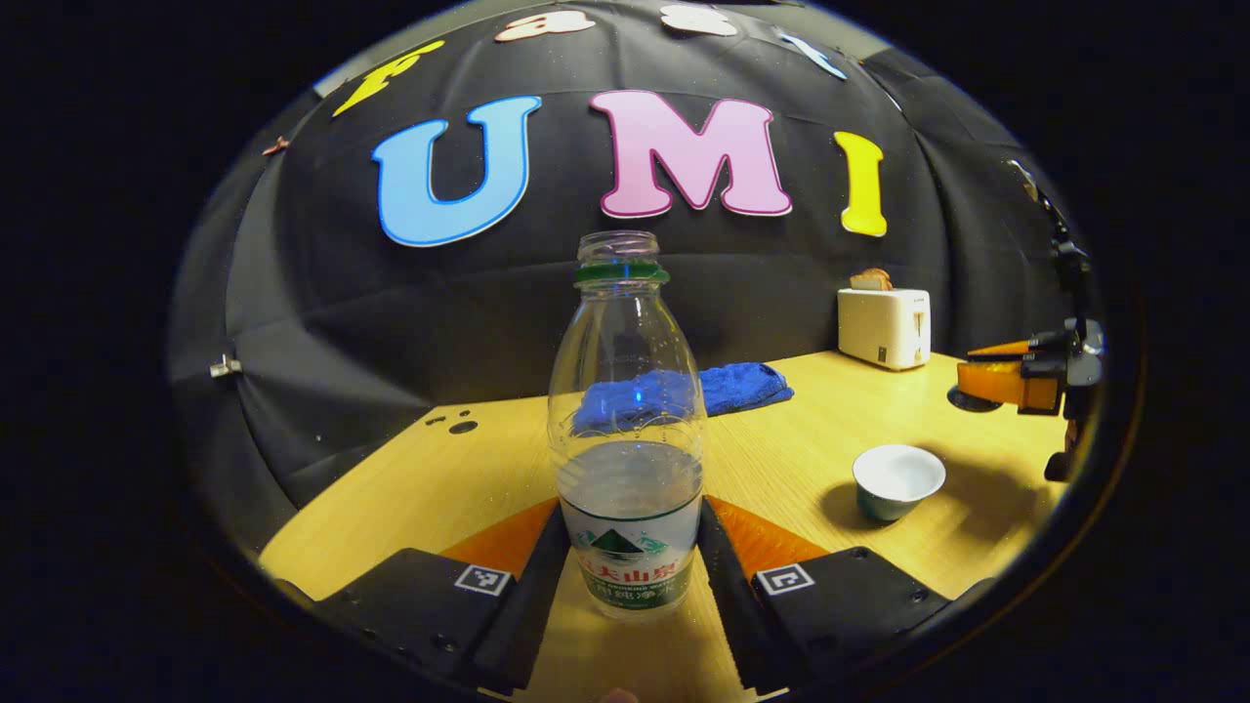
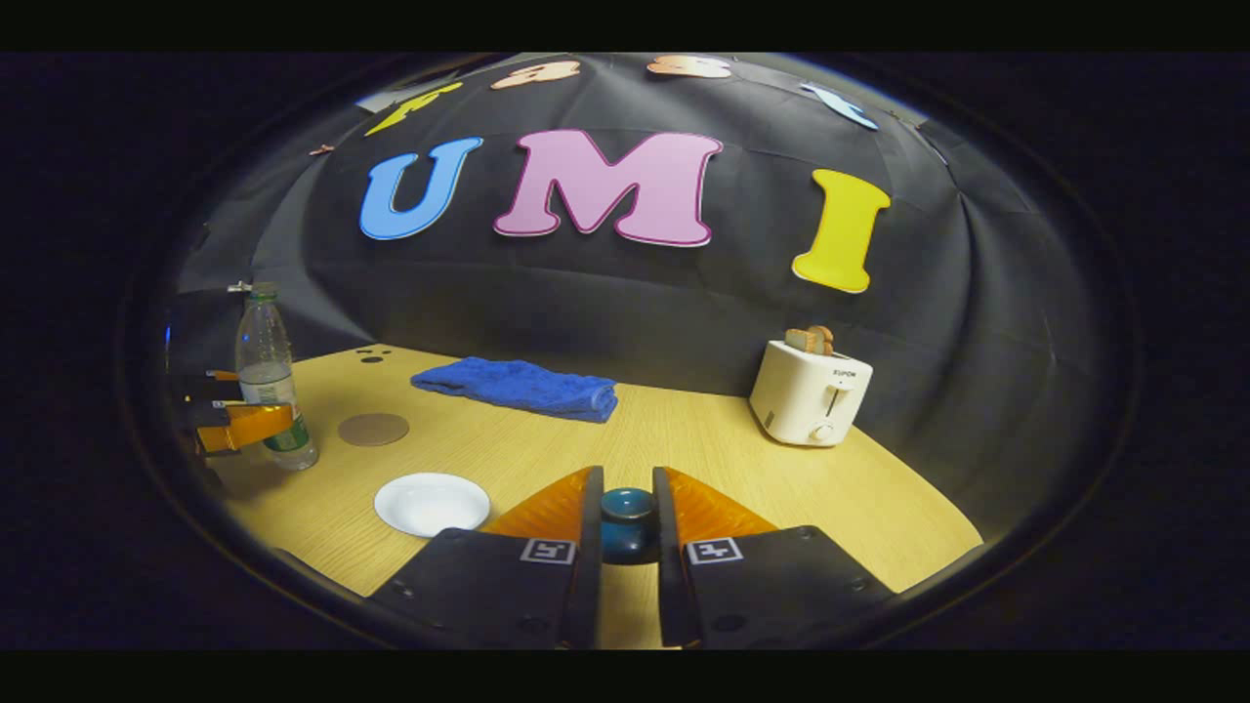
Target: Open the teacup lid with one hand, grasp the water bottle and pour water into the teacup with the other hand; after pouring, place the water bottle on the coaster and then close the teacup lid.
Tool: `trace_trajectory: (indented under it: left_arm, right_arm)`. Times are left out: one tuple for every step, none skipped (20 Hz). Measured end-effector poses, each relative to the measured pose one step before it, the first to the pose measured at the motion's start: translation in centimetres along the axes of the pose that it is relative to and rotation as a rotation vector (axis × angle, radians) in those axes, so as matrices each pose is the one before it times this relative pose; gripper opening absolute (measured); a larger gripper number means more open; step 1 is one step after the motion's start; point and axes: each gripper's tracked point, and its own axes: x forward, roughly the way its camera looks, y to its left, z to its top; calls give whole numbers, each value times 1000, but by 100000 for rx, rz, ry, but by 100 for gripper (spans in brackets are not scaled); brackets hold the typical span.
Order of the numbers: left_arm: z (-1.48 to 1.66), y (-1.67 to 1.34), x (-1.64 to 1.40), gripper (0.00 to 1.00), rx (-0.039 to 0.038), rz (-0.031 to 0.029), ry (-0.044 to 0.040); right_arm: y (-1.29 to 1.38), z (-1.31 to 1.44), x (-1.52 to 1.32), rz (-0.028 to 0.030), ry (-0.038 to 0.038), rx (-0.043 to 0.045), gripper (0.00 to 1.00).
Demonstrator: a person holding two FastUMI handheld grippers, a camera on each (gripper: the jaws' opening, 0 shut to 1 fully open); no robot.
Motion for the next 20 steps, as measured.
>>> trace_trajectory:
  left_arm:
    - [125, 567, -7, 76, 5739, 2390, 418]
    - [44, 682, 102, 76, 6597, 2643, 688]
    - [13, 403, -22, 75, 7677, 1943, 1272]
    - [140, 180, 56, 75, 6722, 1306, 1007]
    - [264, 222, 173, 75, 7706, 1141, 494]
    - [-76, -184, 239, 75, 7765, 70, 267]
    - [390, -378, 191, 75, 7420, -324, -565]
    - [510, -532, 42, 75, 6879, -989, -951]
    - [441, -544, 91, 74, 5013, -1283, -847]
    - [471, -585, 81, 74, 4187, -1389, -644]
    - [315, -496, -18, 74, 3890, -1388, -130]
    - [208, -490, 88, 74, 3888, -1073, 350]
    - [-188, -313, 170, 74, 3821, -618, 1014]
    - [-94, -200, 184, 75, 3700, -650, 1564]
    - [-54, 0, 238, 74, 3678, -73, 1408]
    - [-206, -66, 171, 75, 3817, 724, 1722]
    - [-285, -85, -153, 74, 4120, 979, 1162]
    - [13, -42, 43, 75, 4271, 897, 335]
    - [-58, 28, 7, 75, 3896, 715, -176]
    - [-6, -25, 5, 74, 3223, 728, -140]
  right_arm:
    - [-40, -103, 16, 46, -75, 153, 26]
    - [-50, 99, 2, -96, -176, 141, 26]
    - [-121, -60, -8, -66, -234, 67, 31]
    - [-91, 96, -49, -145, -166, -91, 27]
    - [-203, -40, -79, -70, -170, -66, 27]
    - [-125, -51, -84, -5, -79, 16, 22]
    - [-159, -28, -133, -34, -131, 109, 27]
    - [-166, -53, -87, -37, -144, 48, 27]
    - [-241, -39, -100, -44, -91, -111, 27]
    - [-245, -40, -100, -113, -118, -341, 27]
    - [-268, -90, -129, -130, -153, -311, 27]
    - [-308, -35, -109, -175, -113, -70, 27]
    - [-247, 21, -131, -223, -214, 101, 27]
    - [-252, -35, -43, -365, -132, -62, 27]
    - [-329, -68, -133, -423, -2, -123, 31]
    - [-310, -45, -31, -354, -71, -144, 31]
    - [-318, -102, -85, -356, -84, -160, 31]
    - [-210, -50, 3, -269, 145, -75, 26]
    - [-232, -98, -95, -205, 135, 120, 31]
    - [-222, -20, -68, -183, -182, 112, 31]
